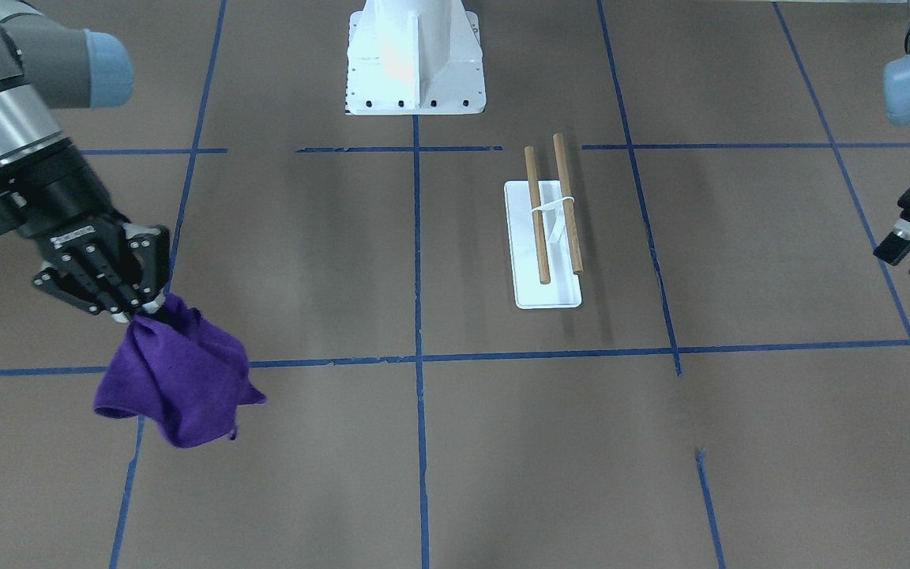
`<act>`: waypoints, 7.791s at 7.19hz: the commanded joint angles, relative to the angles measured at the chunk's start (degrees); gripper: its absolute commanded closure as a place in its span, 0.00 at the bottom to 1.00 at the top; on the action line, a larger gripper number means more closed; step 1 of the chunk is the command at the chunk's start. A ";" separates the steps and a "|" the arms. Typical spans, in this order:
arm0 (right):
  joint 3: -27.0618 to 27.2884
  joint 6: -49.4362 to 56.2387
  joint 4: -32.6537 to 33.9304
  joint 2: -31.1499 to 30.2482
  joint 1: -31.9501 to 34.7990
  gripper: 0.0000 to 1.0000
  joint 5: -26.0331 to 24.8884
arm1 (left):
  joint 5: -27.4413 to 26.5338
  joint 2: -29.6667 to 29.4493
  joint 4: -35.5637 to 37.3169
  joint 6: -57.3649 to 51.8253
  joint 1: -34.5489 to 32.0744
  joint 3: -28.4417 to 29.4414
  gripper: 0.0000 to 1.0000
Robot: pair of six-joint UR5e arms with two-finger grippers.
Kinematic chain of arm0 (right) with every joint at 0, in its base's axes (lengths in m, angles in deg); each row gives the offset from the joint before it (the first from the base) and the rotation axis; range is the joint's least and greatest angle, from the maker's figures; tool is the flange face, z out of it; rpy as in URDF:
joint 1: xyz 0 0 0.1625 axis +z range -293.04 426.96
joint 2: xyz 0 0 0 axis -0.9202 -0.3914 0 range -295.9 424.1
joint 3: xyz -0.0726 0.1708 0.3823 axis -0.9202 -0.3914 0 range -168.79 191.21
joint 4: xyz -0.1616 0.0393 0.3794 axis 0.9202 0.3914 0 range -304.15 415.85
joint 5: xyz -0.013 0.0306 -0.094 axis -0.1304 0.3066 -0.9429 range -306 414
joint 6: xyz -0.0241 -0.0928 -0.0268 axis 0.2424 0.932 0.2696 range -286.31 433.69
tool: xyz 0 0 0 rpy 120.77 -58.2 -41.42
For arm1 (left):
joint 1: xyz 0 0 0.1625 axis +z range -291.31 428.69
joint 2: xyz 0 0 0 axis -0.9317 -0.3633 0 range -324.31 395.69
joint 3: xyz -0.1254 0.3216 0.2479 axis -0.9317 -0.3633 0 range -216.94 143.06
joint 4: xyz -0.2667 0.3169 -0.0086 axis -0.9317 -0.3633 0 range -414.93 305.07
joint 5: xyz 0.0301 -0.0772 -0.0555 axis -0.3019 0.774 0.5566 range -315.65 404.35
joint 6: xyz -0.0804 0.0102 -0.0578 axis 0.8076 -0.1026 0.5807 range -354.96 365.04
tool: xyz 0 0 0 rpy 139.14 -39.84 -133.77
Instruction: Hang towel on rack
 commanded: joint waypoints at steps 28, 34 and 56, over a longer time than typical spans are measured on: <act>9.00 -5.38 0.55 3.69 -23.36 0.00 -19.80 | -23.22 -21.65 7.02 26.72 30.34 -2.07 1.00; 20.87 -3.98 5.17 -15.81 -5.19 0.00 6.43 | -21.83 -20.95 17.31 25.40 22.08 -7.57 1.00; -0.75 61.42 35.18 -24.26 27.18 0.00 25.56 | -71.83 7.70 59.84 5.28 51.44 -24.82 0.00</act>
